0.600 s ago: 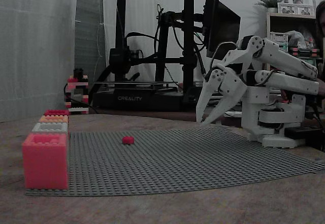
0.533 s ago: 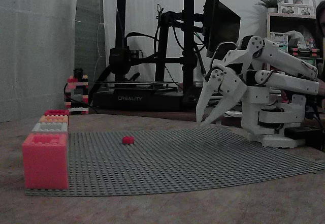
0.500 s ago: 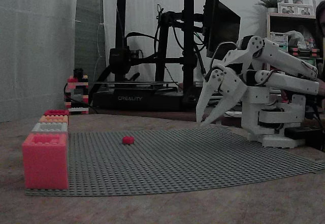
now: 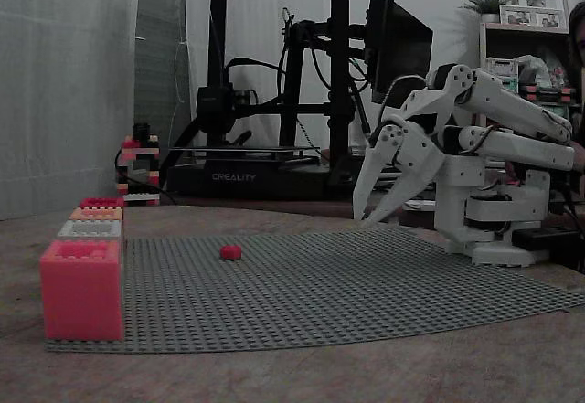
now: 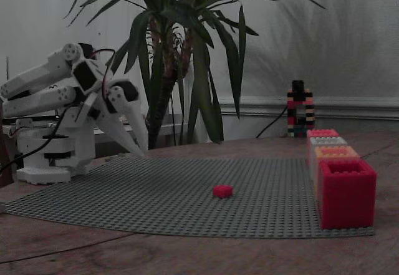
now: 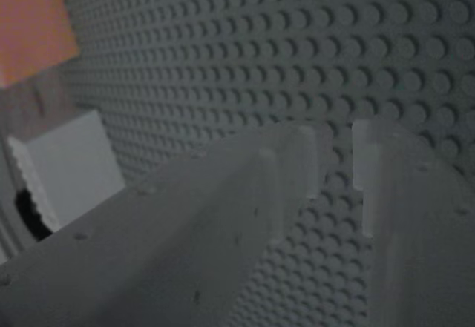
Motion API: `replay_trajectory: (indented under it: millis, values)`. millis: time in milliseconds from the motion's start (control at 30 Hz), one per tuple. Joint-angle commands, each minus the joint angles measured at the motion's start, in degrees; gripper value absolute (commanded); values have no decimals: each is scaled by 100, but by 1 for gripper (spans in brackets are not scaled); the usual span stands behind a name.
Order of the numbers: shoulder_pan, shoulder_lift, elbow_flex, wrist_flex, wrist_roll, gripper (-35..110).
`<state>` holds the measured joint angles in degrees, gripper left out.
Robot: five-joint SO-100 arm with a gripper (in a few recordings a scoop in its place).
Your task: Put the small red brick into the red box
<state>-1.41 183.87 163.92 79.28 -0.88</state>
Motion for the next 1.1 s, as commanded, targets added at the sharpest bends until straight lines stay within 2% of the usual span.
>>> replay_trajectory:
  millis: [0, 300, 567, 833, 1067]
  values:
    - [-105, 9, -378, 97, 105, 0]
    - [-70, -2004, -1819, -492, 554, 8]
    - [721, -5484, -4096, -923, 1266, 21]
    - [853, -8745, -6029, -1160, 1318, 21]
    - [861, -10512, -7576, -1116, 1380, 20]
